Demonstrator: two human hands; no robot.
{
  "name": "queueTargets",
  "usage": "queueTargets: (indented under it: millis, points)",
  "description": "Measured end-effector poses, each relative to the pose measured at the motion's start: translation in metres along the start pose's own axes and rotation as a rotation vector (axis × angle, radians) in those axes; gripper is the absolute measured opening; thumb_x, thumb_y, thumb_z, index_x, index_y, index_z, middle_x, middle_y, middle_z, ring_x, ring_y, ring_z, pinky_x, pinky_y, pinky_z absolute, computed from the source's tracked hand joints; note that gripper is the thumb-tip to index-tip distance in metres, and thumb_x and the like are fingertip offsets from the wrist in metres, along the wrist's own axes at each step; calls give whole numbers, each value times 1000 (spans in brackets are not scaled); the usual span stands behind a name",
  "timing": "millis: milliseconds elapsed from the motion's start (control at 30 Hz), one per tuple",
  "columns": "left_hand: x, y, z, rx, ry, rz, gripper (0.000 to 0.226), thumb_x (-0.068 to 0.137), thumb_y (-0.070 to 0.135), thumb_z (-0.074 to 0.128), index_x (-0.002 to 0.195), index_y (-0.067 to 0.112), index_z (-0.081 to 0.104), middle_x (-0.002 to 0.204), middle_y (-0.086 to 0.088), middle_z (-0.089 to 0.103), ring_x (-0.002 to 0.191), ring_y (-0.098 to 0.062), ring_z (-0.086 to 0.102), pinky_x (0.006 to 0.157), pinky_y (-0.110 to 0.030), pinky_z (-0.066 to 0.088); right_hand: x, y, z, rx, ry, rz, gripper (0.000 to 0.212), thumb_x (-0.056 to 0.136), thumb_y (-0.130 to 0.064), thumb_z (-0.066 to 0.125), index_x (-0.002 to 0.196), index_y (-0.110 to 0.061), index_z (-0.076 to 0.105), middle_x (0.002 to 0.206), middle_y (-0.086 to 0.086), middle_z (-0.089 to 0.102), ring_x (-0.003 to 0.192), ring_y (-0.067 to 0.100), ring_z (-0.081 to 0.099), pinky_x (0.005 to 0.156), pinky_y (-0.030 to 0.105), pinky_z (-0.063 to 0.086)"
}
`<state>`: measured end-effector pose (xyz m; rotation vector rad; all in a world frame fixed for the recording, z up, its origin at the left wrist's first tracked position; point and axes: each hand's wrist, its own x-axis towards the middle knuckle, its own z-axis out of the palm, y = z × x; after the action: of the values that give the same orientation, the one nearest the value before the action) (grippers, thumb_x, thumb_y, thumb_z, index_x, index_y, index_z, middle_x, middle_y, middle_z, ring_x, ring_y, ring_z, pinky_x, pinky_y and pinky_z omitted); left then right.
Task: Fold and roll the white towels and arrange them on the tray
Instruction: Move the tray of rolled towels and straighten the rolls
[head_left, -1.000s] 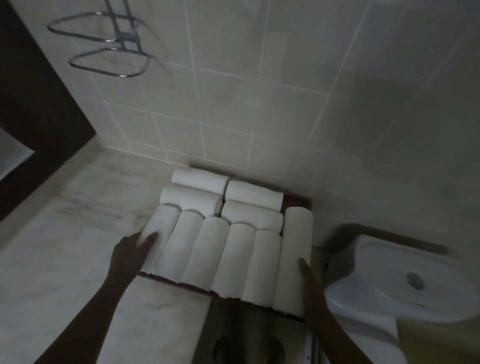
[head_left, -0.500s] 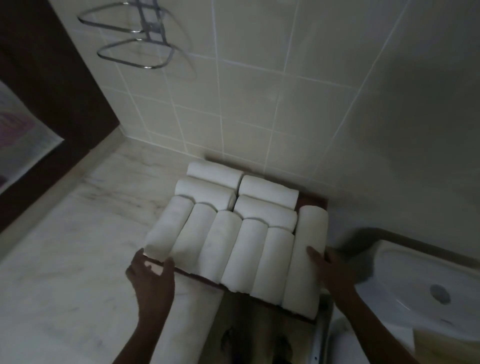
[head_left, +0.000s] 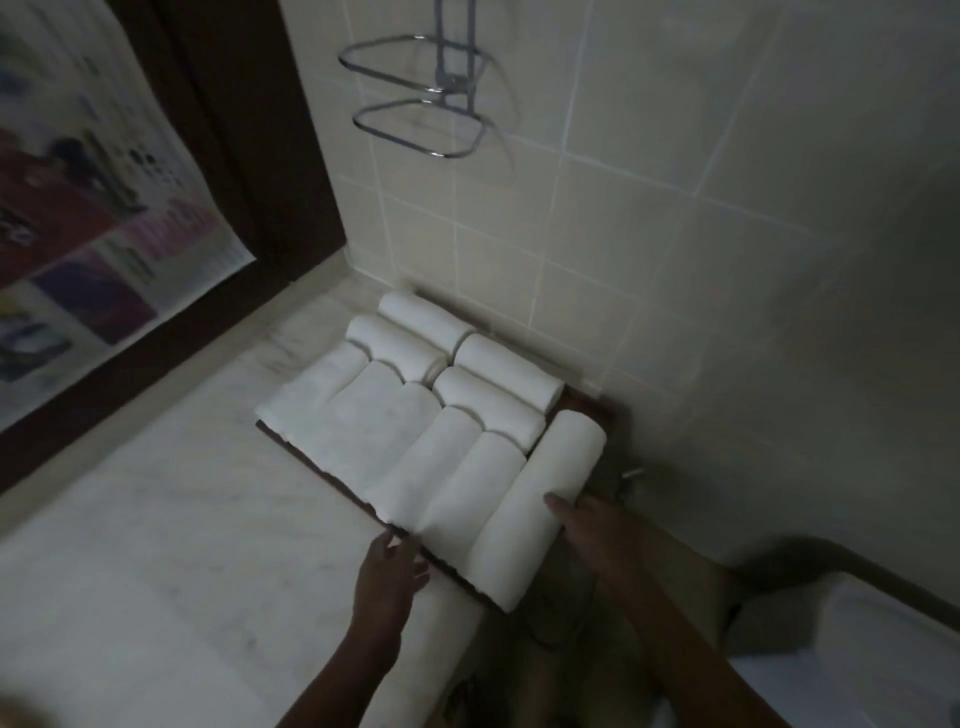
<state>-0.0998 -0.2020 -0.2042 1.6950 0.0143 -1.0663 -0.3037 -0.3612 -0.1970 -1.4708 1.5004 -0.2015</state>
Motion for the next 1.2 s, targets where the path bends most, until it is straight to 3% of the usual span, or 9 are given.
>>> queueTargets:
  millis: [167, 367, 533, 700, 800, 900, 1033, 1100, 1200]
  points:
    - [5, 14, -6, 24, 20, 28, 14, 103, 20, 59, 113, 12, 65, 103, -10, 71, 97, -30, 68, 87, -42, 58, 17, -30, 26, 104, -111, 4, 57, 92, -58, 67, 130, -16, 64, 122, 1, 66, 111, 23, 63, 97, 42, 53]
    - [34, 43, -5, 143, 80, 72, 10, 102, 18, 55, 102, 23, 63, 105, -3, 67, 99, -24, 62, 99, -47, 54, 46, -69, 39, 46, -137, 26, 60, 90, -59, 67, 121, -8, 68, 117, 9, 69, 105, 26, 64, 90, 39, 52]
    - [54, 57, 7, -12, 178, 28, 20, 93, 21, 60, 78, 19, 73, 86, -10, 73, 87, -32, 67, 90, -51, 57, 89, -82, 32, 96, -159, 66, 82, 71, -68, 73, 121, -3, 69, 112, 14, 71, 103, 30, 68, 98, 50, 55]
    - [51, 63, 17, -146, 283, -17, 25, 100, 21, 57, 82, 15, 73, 86, -9, 72, 87, -31, 69, 92, -51, 59, 85, -96, 14, 60, -295, 99, 33, 87, -42, 78, 89, -11, 69, 101, 15, 72, 99, 33, 70, 98, 52, 56]
    - [45, 62, 17, -57, 317, 109, 17, 104, 27, 59, 110, 15, 69, 109, -8, 66, 100, -32, 65, 90, -43, 55, 91, -106, -14, -338, -385, -131, 22, 95, -37, 69, 89, -15, 68, 104, 12, 71, 101, 29, 69, 94, 40, 55]
    - [39, 54, 15, 428, 473, 402, 62, 90, 27, 76, 145, 15, 50, 134, -4, 50, 110, -23, 59, 91, -39, 53, 112, -122, -39, -650, -241, -598, 25, 92, -26, 70, 117, -23, 67, 111, -5, 61, 112, 18, 61, 87, 25, 44]
    - [21, 47, 47, 896, 460, 811, 62, 77, 39, 79, 132, 21, 58, 124, 2, 54, 111, -19, 51, 90, -35, 49, 149, -151, -44, -1009, -216, -1121, 78, 68, -19, 80, 141, -26, 54, 145, 5, 43, 135, 31, 40, 108, 47, 41]
    - [19, 39, 65, 1134, 366, 812, 71, 72, 54, 72, 133, 24, 54, 125, 2, 53, 110, -21, 52, 87, -37, 51, 158, -162, -40, -1259, -315, -1141, 85, 70, -22, 79, 147, -29, 46, 150, 5, 36, 140, 34, 35, 112, 53, 35]
    - [25, 22, 78, 1212, 349, 773, 71, 69, 55, 71, 129, 23, 52, 120, 2, 53, 102, -24, 58, 81, -38, 53, 176, -157, -38, -1204, -407, -1154, 84, 61, -22, 83, 140, -29, 55, 138, 3, 52, 123, 33, 56, 98, 52, 50]
